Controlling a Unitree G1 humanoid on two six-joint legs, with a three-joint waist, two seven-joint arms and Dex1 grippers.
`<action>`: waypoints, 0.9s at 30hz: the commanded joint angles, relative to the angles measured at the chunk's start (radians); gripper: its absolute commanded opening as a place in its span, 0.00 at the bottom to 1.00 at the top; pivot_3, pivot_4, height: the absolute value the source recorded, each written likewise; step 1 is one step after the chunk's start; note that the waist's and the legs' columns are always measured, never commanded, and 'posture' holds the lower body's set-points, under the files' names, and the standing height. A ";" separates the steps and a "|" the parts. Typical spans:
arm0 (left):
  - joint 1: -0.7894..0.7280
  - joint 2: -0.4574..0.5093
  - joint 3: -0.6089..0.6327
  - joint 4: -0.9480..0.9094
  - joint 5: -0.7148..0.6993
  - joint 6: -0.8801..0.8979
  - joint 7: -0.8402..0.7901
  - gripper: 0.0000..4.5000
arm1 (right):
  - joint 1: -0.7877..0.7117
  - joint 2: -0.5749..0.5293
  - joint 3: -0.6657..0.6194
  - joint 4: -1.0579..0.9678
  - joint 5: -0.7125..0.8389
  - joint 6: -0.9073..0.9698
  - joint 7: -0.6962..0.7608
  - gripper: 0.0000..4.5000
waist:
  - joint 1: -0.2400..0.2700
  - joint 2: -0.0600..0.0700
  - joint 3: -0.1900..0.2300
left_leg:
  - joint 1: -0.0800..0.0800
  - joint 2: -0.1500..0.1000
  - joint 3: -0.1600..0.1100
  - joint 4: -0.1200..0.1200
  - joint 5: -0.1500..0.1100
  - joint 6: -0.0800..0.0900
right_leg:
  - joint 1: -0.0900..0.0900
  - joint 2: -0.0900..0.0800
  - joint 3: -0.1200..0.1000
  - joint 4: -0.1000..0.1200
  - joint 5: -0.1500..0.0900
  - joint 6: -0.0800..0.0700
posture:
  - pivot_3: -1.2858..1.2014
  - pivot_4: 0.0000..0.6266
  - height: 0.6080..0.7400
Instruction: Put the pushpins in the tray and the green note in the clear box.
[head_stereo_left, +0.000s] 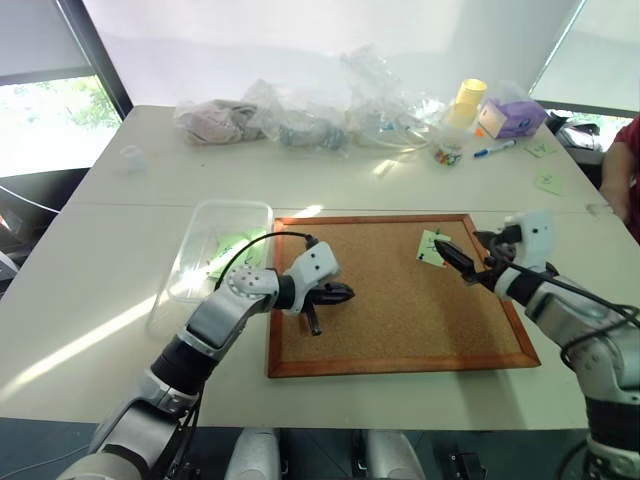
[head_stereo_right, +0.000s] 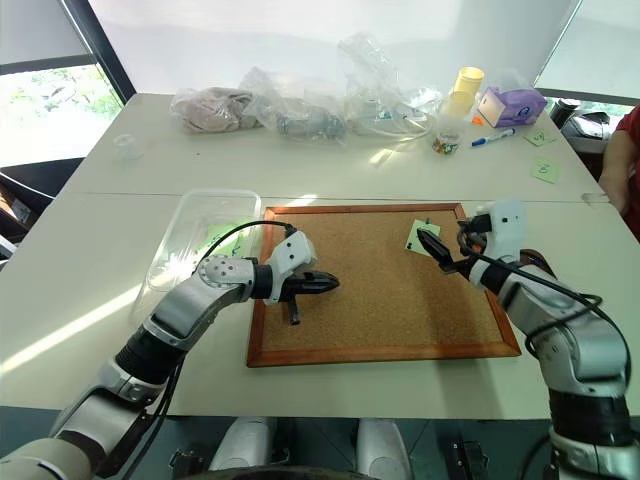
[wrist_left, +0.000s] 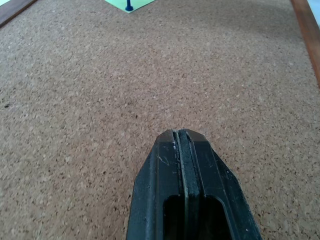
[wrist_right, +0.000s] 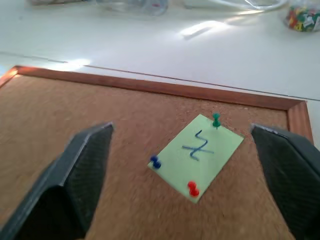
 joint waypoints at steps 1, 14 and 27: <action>0.004 -0.009 -0.008 0.000 0.010 0.003 -0.012 0.01 | -0.130 0.024 0.045 0.192 -0.110 -0.069 0.008 1.00 | -0.004 0.000 0.000 | 0.000 0.000 0.000 0.000 0.000 0.000 | 0.000 0.000 0.000 0.000 0.000 0.001 | 0.52 0.24 0.98; 0.007 -0.023 0.003 0.003 0.024 0.006 -0.005 0.01 | -0.294 0.084 0.062 0.465 -0.222 -0.156 0.113 1.00 | -0.004 0.002 0.000 | 0.000 0.000 0.001 0.000 0.000 -0.001 | 0.000 0.000 0.000 0.001 0.003 0.005 | 0.52 0.24 0.98; -0.006 0.006 -0.045 0.015 0.118 -0.028 -0.008 0.00 | -0.330 0.111 0.054 0.546 -0.276 -0.170 0.143 0.15 | -0.004 0.002 0.000 | 0.000 0.000 0.001 0.000 0.001 -0.001 | 0.000 0.000 0.000 0.001 0.003 0.005 | 0.52 0.24 0.98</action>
